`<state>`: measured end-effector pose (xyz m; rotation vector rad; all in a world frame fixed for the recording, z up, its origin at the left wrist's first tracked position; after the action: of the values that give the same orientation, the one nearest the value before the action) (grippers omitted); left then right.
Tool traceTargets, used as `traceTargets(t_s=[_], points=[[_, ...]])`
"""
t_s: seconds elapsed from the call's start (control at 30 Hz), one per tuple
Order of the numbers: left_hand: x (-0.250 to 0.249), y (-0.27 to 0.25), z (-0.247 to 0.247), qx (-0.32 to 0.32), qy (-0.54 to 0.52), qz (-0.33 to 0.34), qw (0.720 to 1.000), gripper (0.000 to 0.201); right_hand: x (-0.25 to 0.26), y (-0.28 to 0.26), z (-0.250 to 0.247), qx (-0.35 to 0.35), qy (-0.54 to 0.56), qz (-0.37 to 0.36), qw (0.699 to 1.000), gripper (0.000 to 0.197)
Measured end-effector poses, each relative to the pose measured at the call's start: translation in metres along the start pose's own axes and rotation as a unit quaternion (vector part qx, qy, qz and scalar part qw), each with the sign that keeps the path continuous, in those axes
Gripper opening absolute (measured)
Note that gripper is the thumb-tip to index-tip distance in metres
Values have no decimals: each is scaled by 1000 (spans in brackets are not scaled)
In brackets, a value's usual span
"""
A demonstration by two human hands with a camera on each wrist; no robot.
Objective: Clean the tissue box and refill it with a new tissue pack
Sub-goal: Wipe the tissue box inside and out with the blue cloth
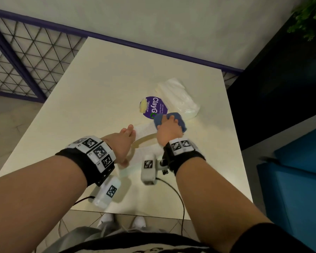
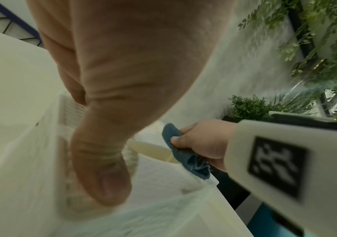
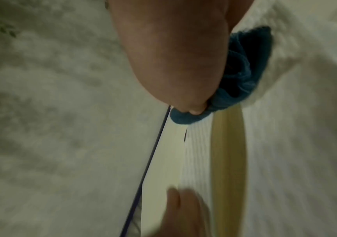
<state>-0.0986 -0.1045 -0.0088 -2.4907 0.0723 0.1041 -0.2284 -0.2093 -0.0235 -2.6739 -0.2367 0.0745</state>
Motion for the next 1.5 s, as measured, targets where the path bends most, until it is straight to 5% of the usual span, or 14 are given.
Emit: traceTargets(t_s=[0.17, 0.33, 0.43, 0.6, 0.7, 0.8, 0.9, 1.0, 1.23, 1.33, 1.43, 1.5], points=[[-4, 0, -2, -7, 23, -1, 1000, 112, 23, -22, 18, 20, -41, -179, 983, 58], [0, 0, -1, -4, -2, -5, 1000, 110, -21, 11, -14, -7, -13, -59, 998, 57], [-1, -2, 0, -16, -12, -1, 1000, 106, 5, 1, -8, -4, -8, -10, 1000, 60], [2, -1, 1, -37, -9, 18, 999, 110, 30, -43, 1, -22, 32, -171, 984, 45], [12, -6, 3, -82, -74, 16, 994, 117, 7, -39, -27, -64, 181, -138, 972, 26], [26, -14, 13, -101, -134, -36, 985, 133, -28, -27, -60, -138, 259, -75, 953, 29], [30, -20, 23, -77, -155, -73, 982, 143, -40, -4, -54, -94, 229, -68, 966, 41], [32, -19, 24, -94, -181, -79, 976, 142, -26, 7, -12, 6, 23, -75, 997, 53], [33, -11, 22, -85, -124, -77, 986, 130, 71, -47, 33, 42, -105, -264, 958, 59], [36, -11, 24, -87, -132, -82, 984, 135, 57, -54, 9, 55, -29, -275, 959, 48], [38, -10, 23, -91, -157, -90, 979, 142, 24, -51, -26, -12, 117, -240, 964, 25], [38, -7, 22, -94, -170, -81, 977, 139, 31, -60, -22, -12, 130, -258, 957, 29]])
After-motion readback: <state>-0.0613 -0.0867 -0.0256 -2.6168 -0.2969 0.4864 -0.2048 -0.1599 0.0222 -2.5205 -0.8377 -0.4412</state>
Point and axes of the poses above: each hand's wrist, its own y-axis towards the middle knuckle, its own z-axis out of the palm, x = y × z, the point moved 2 cm from there along y, towards the middle knuckle, and after that the axes turned 4 degrees about -y, right-handed, at the moved point
